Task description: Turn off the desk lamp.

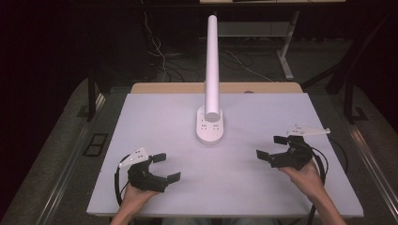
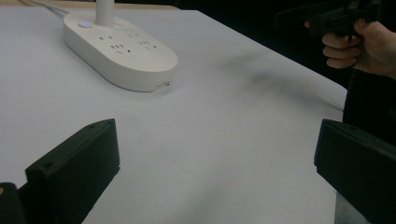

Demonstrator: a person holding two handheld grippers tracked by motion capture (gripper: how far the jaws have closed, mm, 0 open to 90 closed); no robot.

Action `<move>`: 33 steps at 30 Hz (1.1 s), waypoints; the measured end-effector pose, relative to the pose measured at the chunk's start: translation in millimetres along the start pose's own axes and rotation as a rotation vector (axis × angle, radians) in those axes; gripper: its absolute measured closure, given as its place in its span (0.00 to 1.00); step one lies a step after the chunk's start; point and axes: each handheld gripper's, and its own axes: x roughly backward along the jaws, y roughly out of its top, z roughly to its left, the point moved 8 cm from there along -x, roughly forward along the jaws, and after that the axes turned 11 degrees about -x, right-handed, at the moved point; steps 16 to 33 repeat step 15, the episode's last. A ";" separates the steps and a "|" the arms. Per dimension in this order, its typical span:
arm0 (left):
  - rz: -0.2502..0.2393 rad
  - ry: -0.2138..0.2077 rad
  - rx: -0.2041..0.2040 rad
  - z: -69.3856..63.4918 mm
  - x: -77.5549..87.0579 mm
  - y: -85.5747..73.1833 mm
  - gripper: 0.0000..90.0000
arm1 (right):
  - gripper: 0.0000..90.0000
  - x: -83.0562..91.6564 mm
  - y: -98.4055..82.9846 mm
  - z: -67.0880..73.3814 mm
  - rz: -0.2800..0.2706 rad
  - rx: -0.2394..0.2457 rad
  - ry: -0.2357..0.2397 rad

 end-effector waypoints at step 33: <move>0.004 -0.001 0.000 0.3 -1.2 -0.1 0.00 | 0.01 18.4 -57.0 -9.4 -0.043 -0.023 -0.045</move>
